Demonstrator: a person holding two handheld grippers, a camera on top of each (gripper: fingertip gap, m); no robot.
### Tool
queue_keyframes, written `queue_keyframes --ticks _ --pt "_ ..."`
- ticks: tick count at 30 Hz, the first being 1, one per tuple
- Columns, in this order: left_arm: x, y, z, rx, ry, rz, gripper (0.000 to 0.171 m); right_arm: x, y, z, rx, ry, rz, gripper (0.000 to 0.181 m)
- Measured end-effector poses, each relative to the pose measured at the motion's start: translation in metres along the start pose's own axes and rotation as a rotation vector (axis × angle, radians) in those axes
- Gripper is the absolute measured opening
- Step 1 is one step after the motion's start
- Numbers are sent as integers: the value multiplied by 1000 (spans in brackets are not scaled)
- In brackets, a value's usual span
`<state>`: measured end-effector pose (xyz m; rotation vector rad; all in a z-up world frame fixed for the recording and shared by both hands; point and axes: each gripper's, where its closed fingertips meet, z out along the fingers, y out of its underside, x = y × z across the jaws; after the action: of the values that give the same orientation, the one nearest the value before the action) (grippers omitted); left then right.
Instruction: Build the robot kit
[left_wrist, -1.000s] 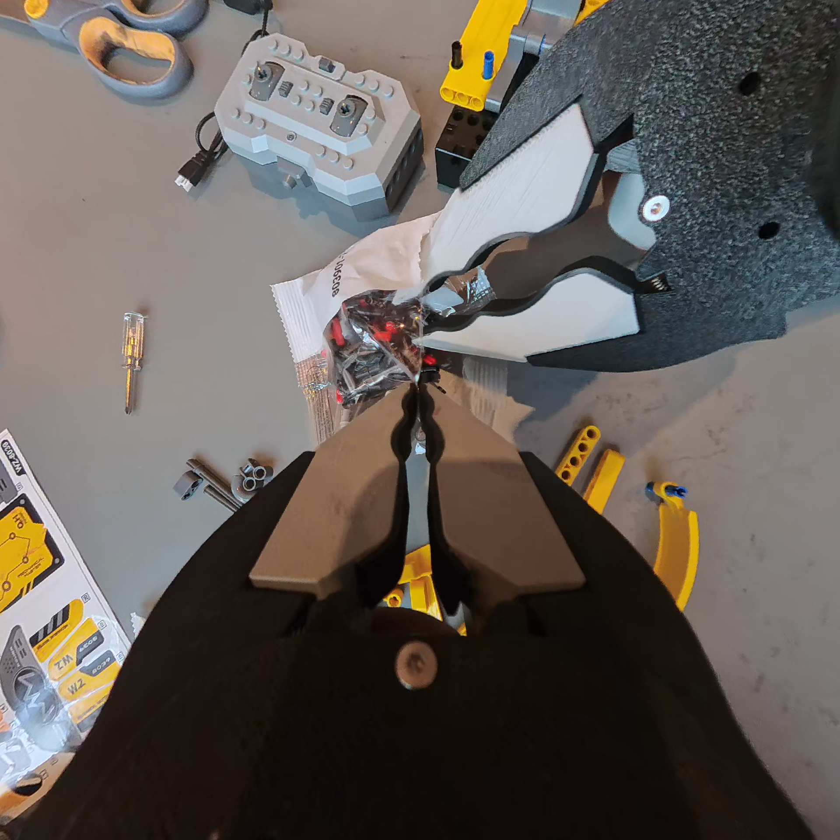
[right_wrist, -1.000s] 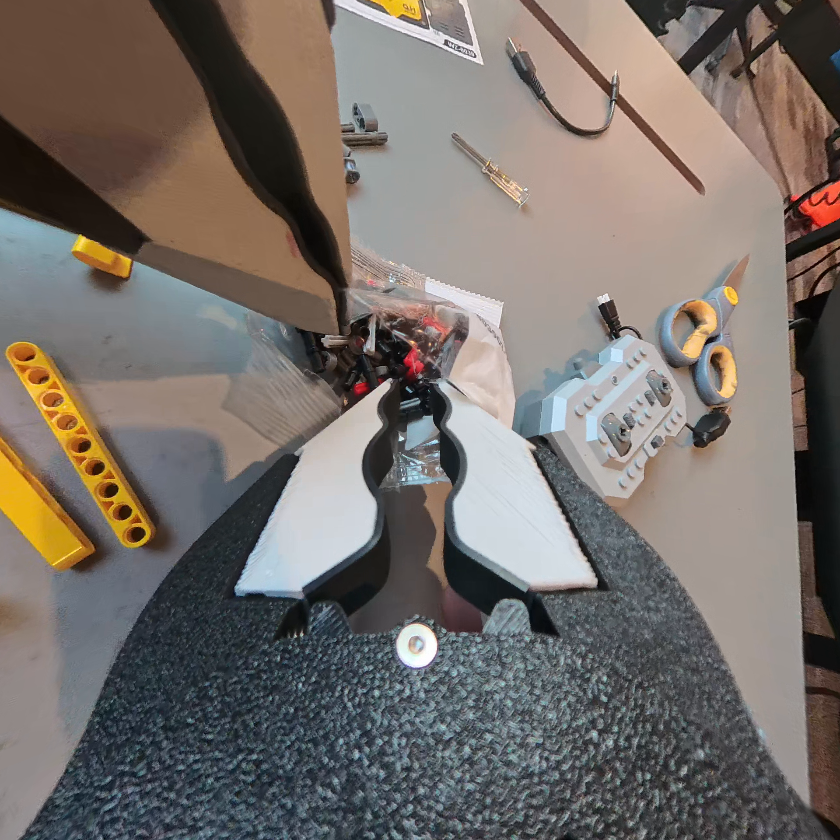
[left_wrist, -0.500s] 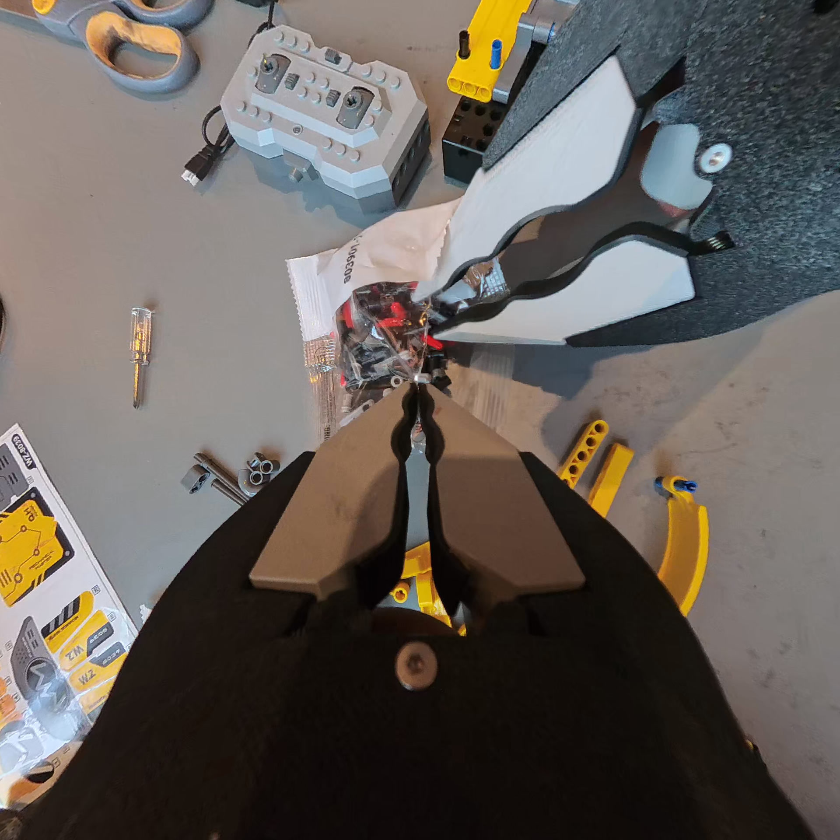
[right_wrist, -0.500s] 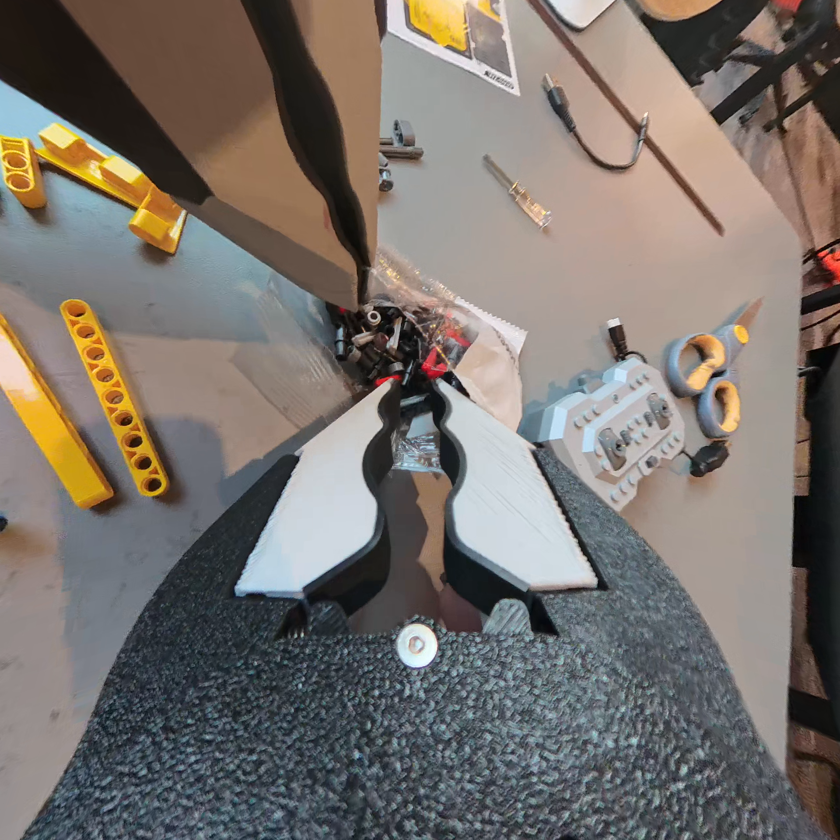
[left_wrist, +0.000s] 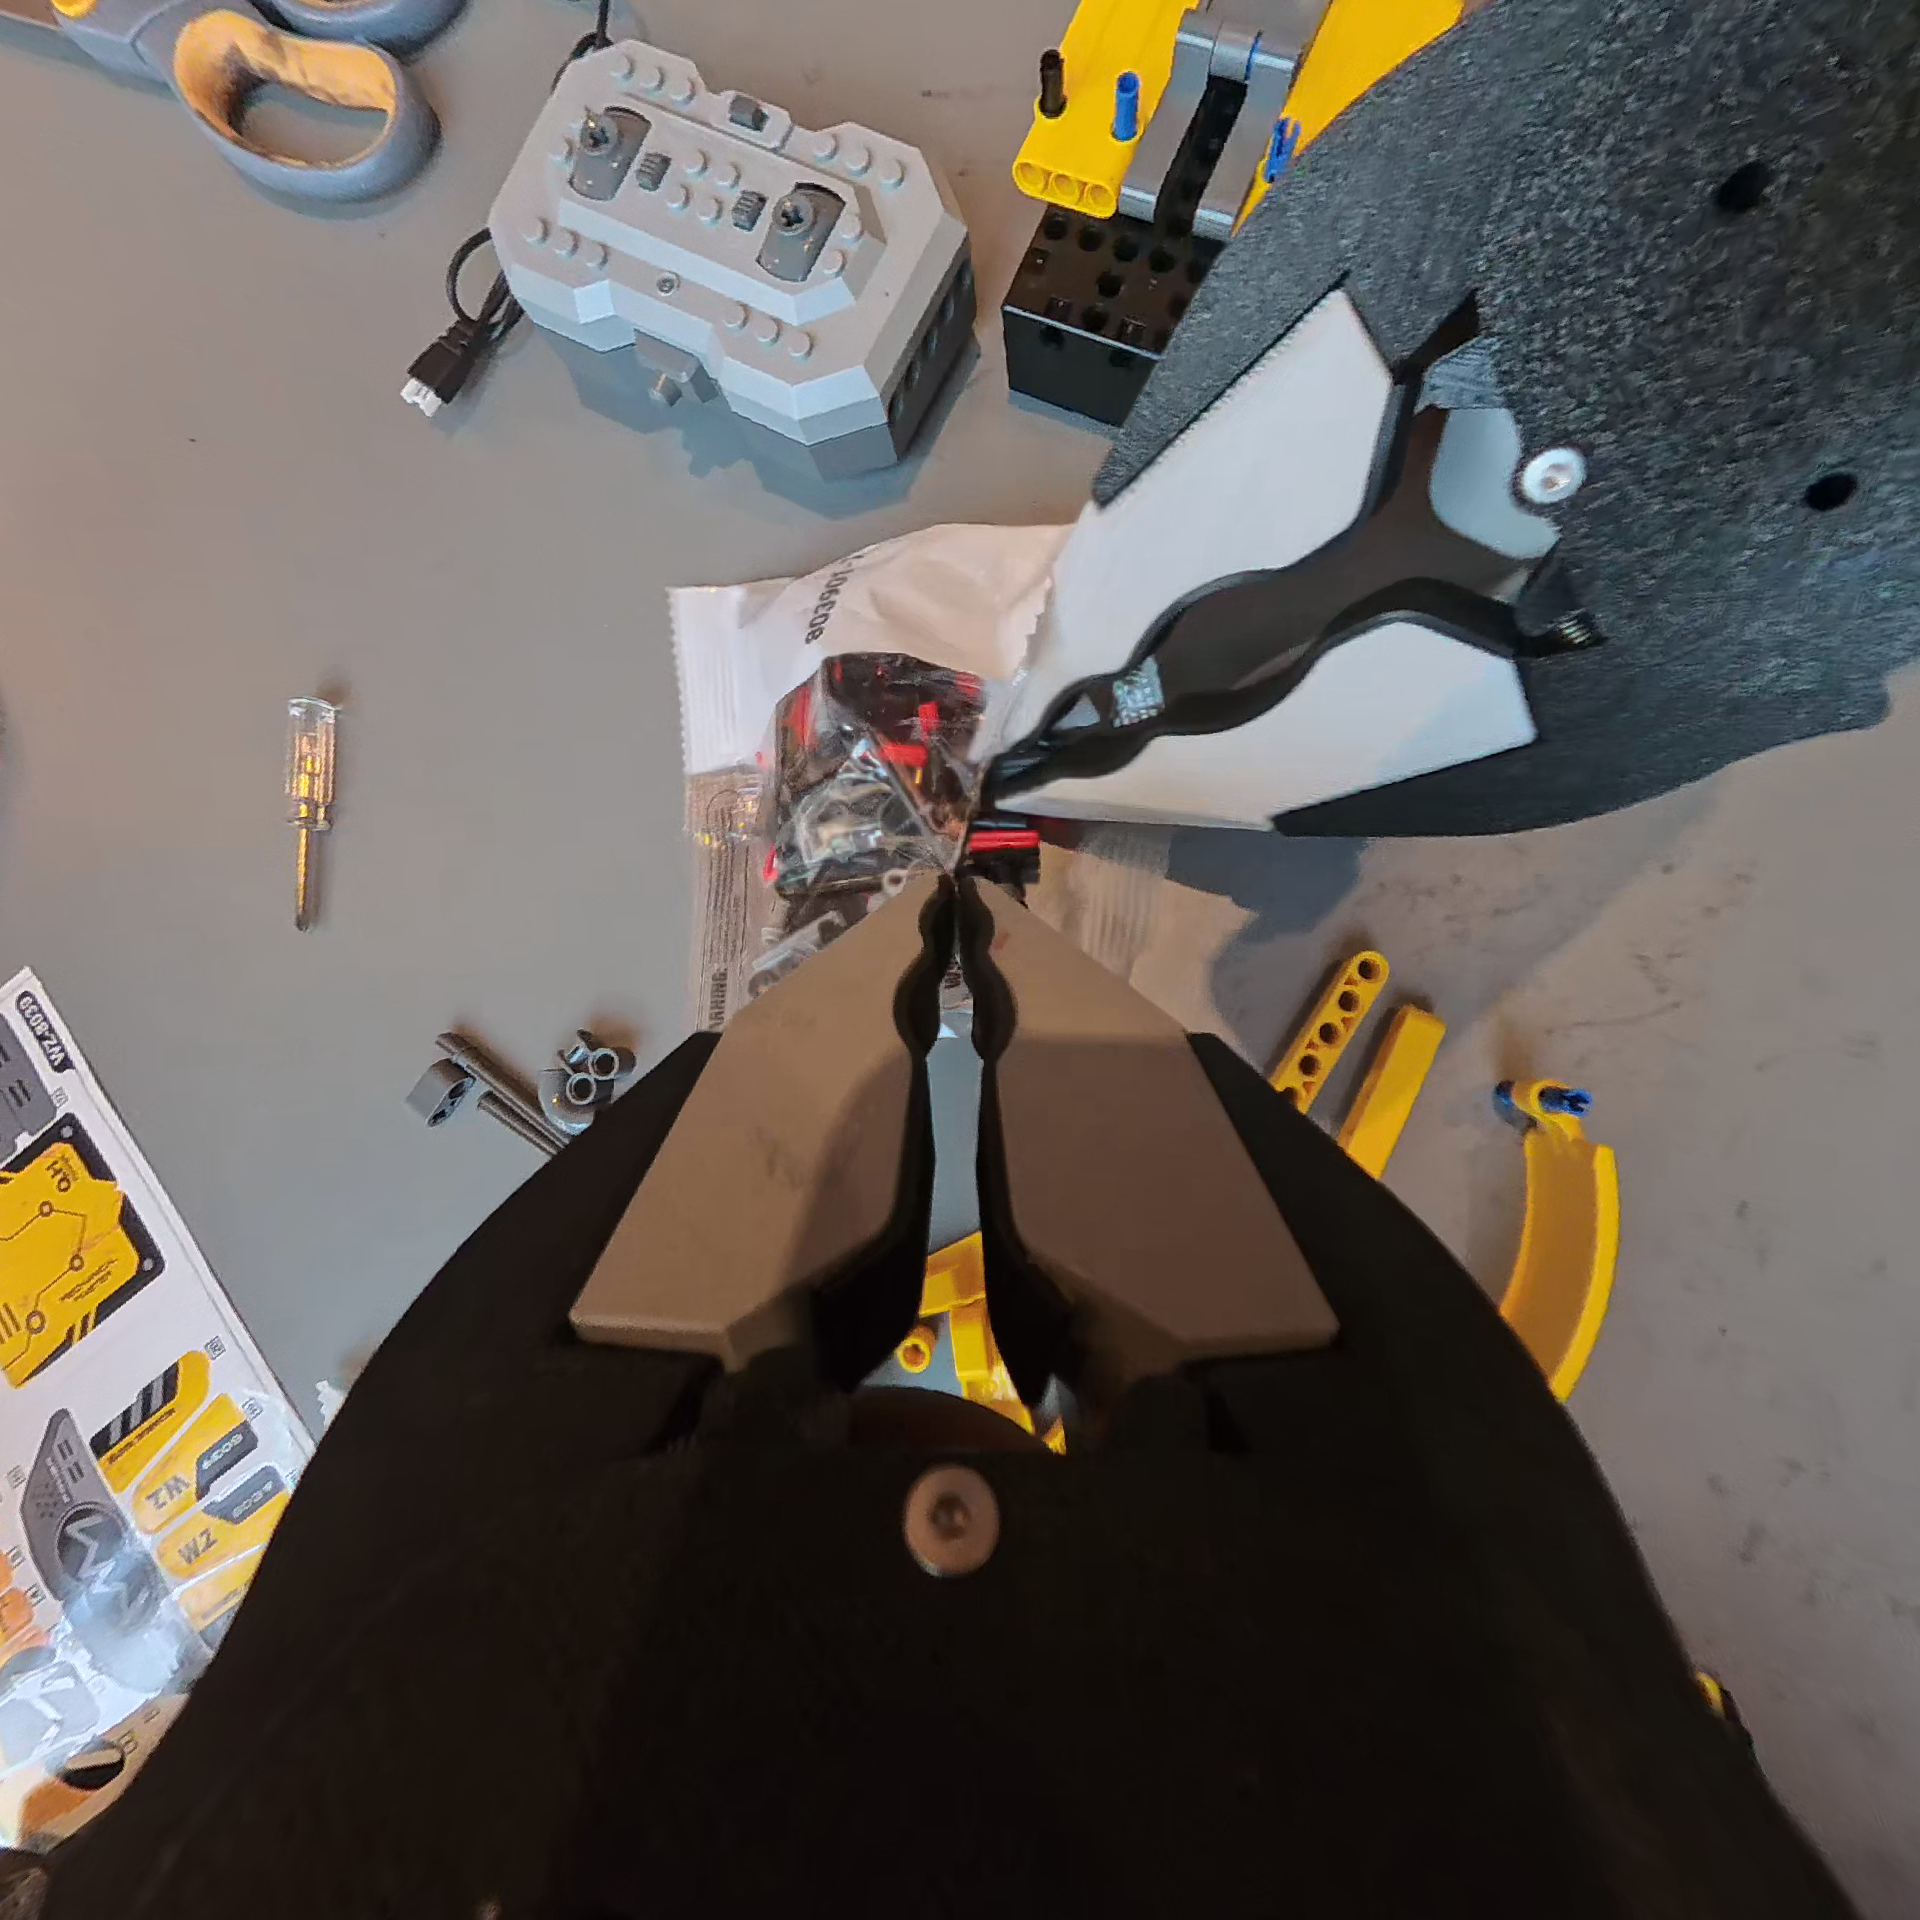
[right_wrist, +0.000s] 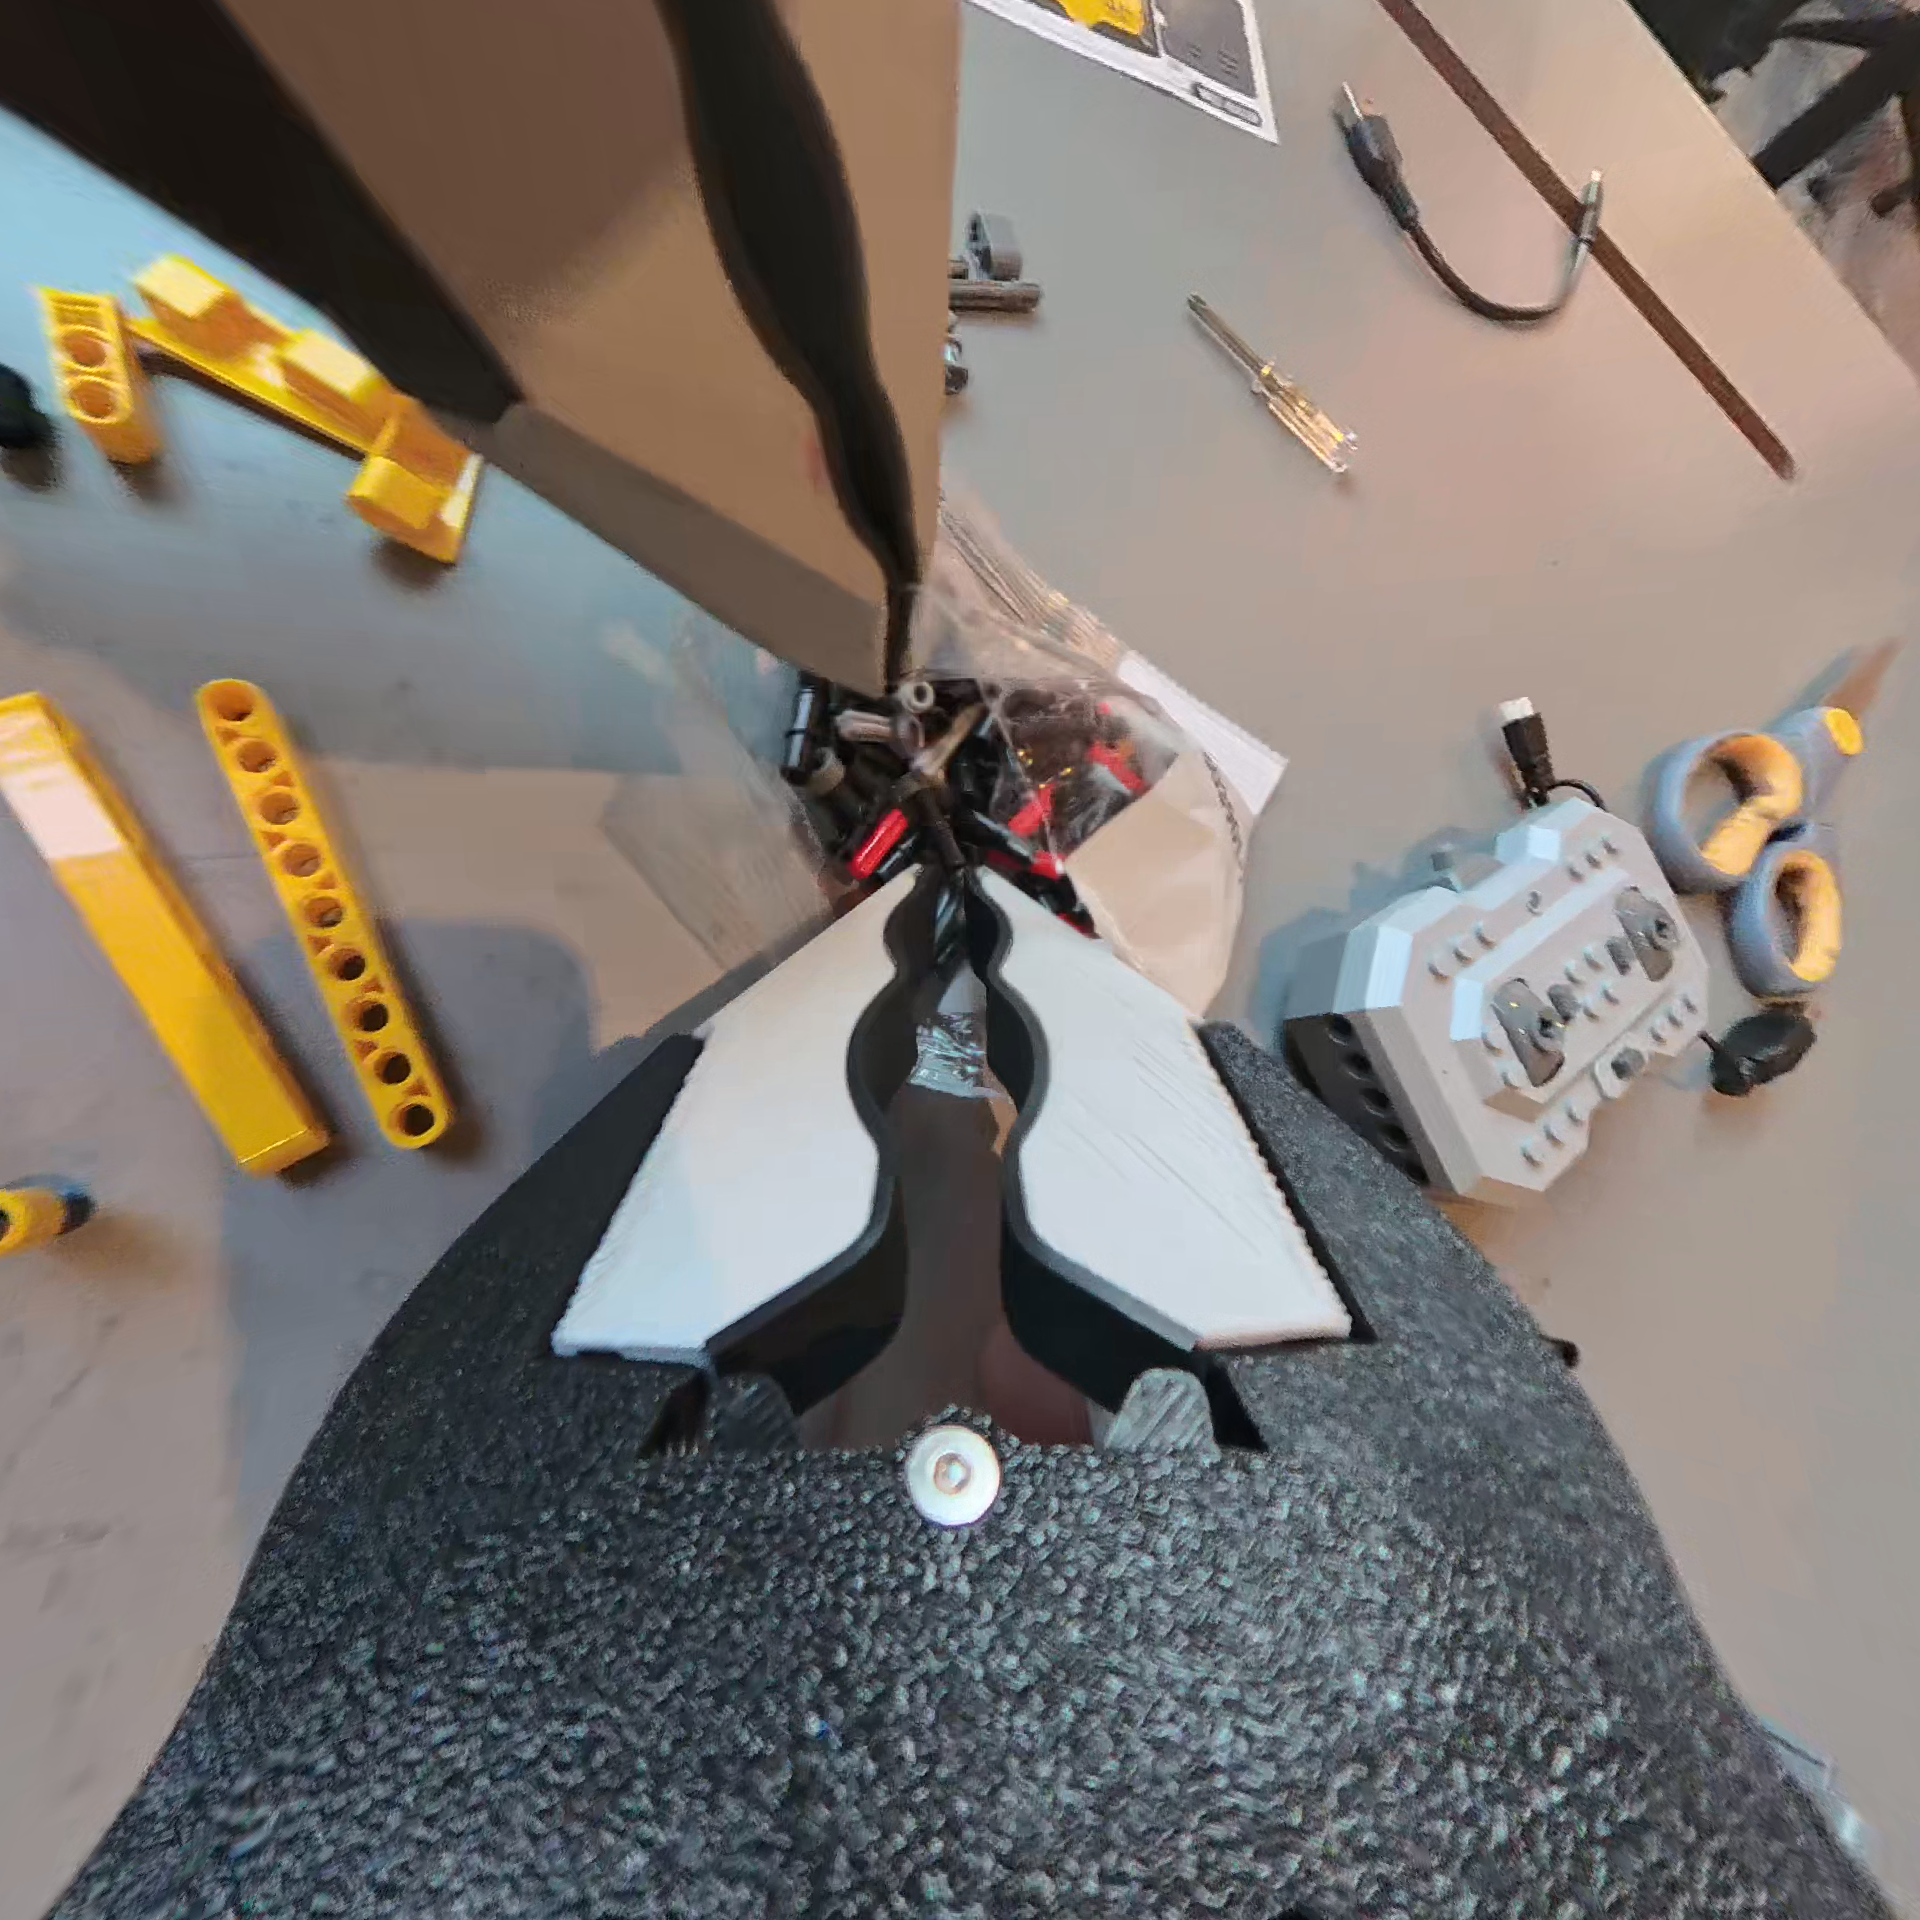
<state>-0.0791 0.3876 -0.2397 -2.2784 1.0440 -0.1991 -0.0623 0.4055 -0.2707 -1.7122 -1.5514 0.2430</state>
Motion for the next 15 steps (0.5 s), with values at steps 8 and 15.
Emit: queue_keyframes --ticks 8,15 --pt "0 3 0 -13 1 5 0 3 -12 -19 58 -24 -123 23" --pt "2 5 -2 -18 15 13 0 -2 -7 -29 46 -67 -242 26"
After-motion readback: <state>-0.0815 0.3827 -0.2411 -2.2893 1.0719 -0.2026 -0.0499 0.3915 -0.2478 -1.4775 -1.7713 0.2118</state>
